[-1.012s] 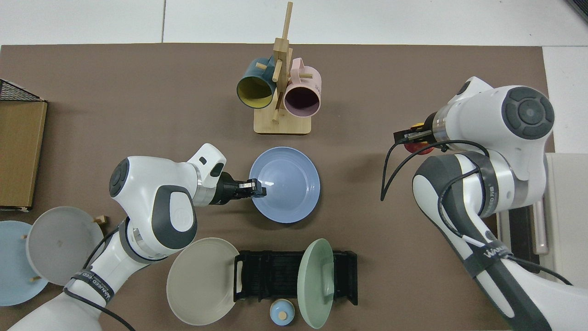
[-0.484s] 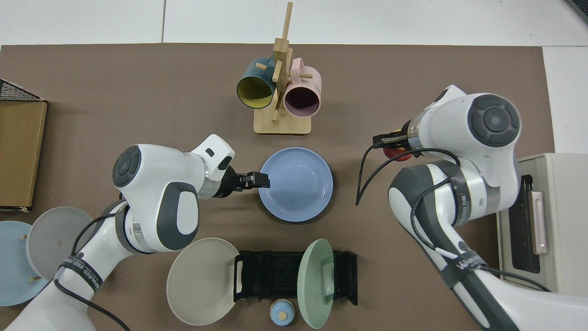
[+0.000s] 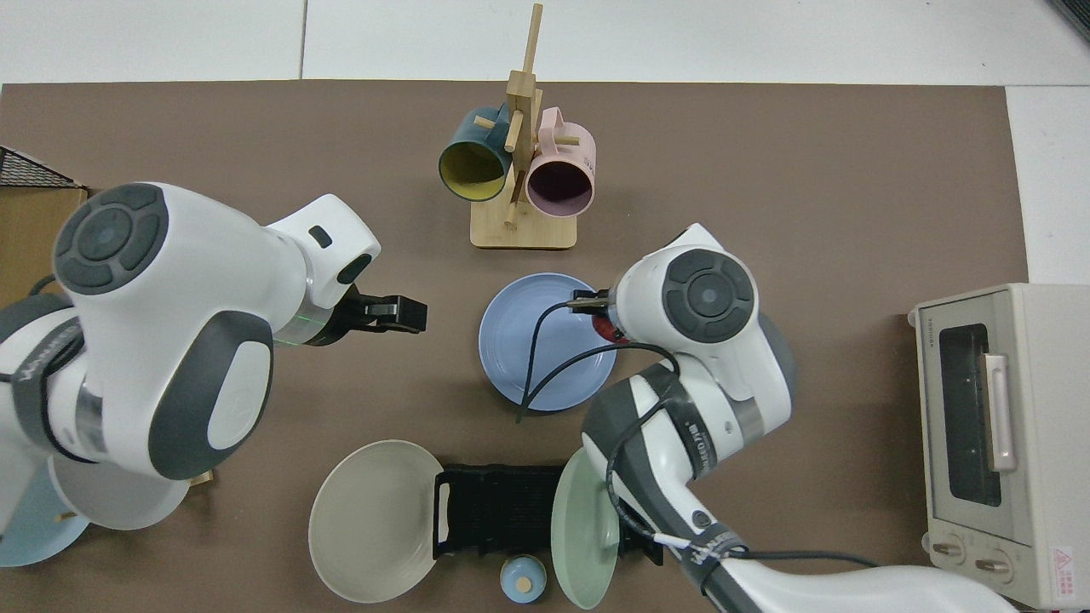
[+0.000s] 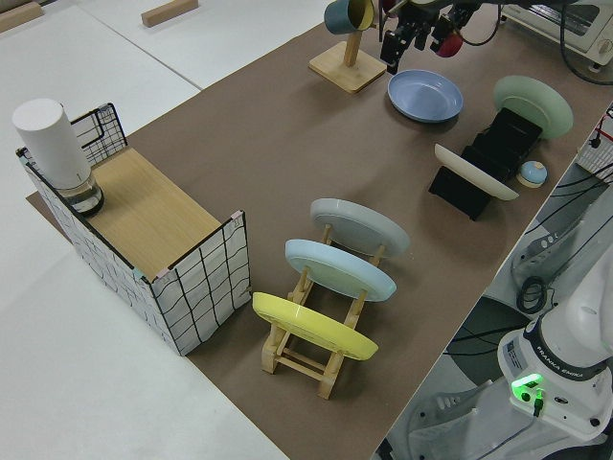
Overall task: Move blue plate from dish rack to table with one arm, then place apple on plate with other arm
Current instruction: 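Release the plate with the left gripper while the right gripper carries the apple, then lower the apple onto the blue plate and open the right gripper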
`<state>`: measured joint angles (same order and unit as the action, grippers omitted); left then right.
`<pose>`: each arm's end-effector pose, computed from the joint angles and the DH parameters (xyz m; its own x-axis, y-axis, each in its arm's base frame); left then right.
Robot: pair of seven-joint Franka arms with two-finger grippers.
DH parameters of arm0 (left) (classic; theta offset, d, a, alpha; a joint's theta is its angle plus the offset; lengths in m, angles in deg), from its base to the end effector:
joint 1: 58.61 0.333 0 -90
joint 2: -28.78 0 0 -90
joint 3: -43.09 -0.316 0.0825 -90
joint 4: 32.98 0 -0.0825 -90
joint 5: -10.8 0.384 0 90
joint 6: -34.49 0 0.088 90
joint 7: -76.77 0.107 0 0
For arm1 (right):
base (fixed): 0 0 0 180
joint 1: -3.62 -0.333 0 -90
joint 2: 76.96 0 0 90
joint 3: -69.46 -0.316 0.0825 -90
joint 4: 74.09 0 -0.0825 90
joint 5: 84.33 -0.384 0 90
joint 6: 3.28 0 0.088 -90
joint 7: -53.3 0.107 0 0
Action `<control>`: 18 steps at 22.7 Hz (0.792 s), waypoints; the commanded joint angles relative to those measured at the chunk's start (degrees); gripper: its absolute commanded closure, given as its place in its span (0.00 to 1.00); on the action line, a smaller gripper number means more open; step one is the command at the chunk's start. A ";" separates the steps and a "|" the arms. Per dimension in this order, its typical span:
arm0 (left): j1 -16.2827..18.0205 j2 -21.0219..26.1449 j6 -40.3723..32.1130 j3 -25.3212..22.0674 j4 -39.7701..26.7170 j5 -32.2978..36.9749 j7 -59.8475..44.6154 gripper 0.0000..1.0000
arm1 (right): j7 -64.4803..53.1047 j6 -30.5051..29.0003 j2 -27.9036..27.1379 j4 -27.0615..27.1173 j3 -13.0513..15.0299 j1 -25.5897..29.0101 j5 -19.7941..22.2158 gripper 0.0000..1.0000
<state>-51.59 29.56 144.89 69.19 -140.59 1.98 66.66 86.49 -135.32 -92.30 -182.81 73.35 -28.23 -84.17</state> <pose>0.5345 -0.1951 0.5028 0.9945 -0.1047 0.0051 -0.1042 -0.9824 0.1548 0.5549 0.2971 0.3758 0.9878 -0.0889 0.1277 -0.0818 -0.9949 -0.0593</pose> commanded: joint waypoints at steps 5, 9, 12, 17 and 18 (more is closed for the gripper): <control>0.53 -2.98 -9.49 0.27 7.58 8.03 -3.34 0.00 | 9.01 -6.99 -3.11 -2.45 0.24 -6.30 0.28 1.00; 0.88 -2.45 -16.70 -0.08 13.65 8.03 -3.51 0.00 | 10.23 -9.37 -5.84 -2.98 0.33 -9.72 -0.69 1.00; 1.85 -2.81 -19.34 -0.52 15.59 8.99 -2.99 0.00 | 10.24 -9.64 -5.66 -4.04 0.33 -9.72 -0.34 0.98; 2.47 -2.81 -25.76 -1.22 19.55 11.11 -2.20 0.00 | 10.24 -9.90 -5.58 -4.56 0.33 -9.55 -0.34 0.85; 2.21 -2.81 -26.11 -2.10 19.55 11.11 -1.58 0.00 | 10.24 -9.90 -5.58 -4.56 0.33 -9.55 -0.34 0.84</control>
<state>-49.41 25.86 122.66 67.97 -123.89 11.51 64.17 95.60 -143.75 -98.40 -185.92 73.55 -37.93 -84.23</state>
